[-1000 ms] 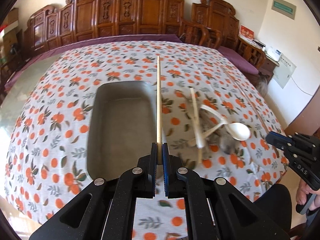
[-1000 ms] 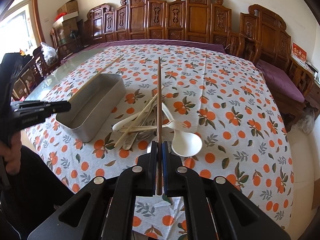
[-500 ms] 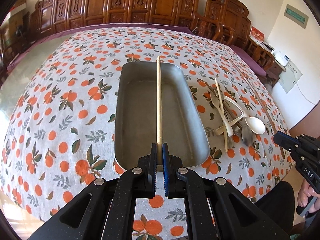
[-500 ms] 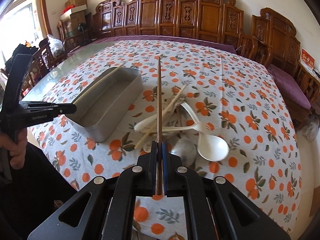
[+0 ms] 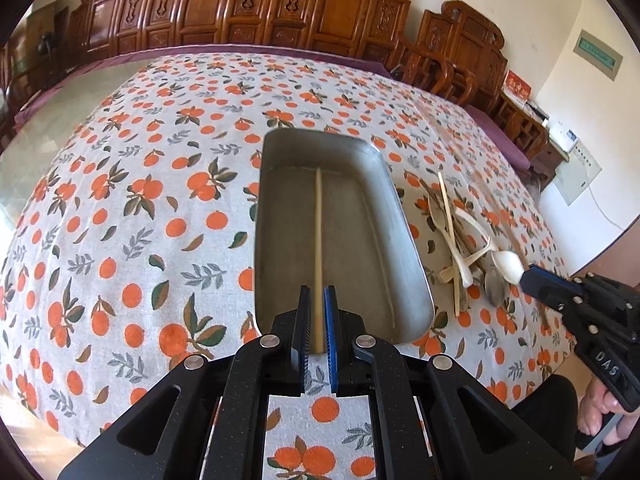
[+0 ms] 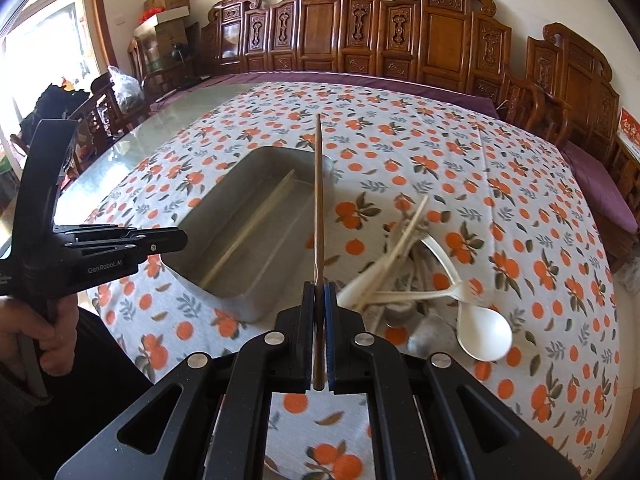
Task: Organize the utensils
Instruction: 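Carry the chopstick into the grey tray and open the left tool while the right holds its chopstick, then lower the held chopstick into the grey tray and open the right tool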
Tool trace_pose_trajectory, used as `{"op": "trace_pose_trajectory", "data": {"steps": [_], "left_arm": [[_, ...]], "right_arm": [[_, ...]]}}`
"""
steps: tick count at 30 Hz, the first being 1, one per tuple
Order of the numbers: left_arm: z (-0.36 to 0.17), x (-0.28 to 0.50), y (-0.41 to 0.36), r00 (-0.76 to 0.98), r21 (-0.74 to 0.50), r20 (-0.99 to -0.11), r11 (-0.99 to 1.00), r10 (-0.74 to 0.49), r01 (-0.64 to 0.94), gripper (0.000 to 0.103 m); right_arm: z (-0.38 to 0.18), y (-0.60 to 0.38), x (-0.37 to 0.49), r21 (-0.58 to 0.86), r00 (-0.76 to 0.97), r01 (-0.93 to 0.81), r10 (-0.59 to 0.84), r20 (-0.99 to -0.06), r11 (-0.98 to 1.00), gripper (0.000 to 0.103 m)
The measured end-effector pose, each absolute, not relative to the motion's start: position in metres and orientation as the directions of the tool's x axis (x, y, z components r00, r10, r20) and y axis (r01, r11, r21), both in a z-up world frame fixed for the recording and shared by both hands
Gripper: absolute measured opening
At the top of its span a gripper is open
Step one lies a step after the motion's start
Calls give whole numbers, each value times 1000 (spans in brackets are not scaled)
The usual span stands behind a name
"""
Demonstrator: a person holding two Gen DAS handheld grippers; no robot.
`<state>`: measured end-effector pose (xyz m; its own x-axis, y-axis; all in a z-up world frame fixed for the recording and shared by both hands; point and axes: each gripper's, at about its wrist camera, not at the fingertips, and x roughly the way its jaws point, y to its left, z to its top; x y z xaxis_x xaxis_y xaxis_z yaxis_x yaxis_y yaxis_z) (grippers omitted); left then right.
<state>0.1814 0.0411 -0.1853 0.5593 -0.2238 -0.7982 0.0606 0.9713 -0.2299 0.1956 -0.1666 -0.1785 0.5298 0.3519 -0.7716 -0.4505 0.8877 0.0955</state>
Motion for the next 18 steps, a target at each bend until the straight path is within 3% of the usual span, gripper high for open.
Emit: {"op": "trace_pose_trajectory", "data": {"steps": [18], "left_arm": [[-163,178,75,642,-173,-753,985,-144,18,4]], "right_arm": [[-212,-98,237,209,414,-428,397,-819,879,6]]}}
